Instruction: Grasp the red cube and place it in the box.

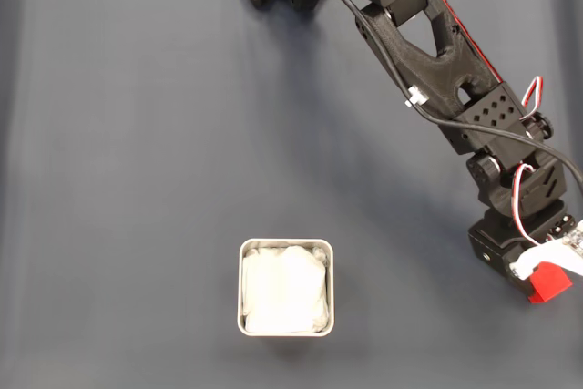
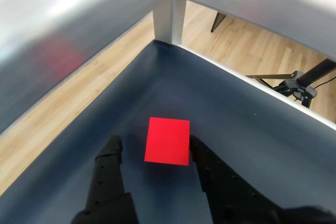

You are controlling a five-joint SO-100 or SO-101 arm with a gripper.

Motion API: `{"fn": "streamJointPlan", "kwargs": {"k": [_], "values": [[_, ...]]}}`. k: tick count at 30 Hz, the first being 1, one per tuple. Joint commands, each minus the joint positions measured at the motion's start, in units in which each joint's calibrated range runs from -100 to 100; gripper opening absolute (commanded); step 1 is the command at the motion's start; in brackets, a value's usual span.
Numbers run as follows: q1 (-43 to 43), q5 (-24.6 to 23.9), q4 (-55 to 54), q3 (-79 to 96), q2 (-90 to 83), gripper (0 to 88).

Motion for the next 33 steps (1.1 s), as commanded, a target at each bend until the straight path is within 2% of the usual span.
{"fn": "streamJointPlan", "kwargs": {"k": [1,12,33], "values": [[-0.3,-0.3,-0.8,0.1,-4.3,23.9],[-0.1,0.2,-0.7,2.5,-6.5,12.8],[0.5,0.3,-0.6,6.6,-12.5,11.7]]}}
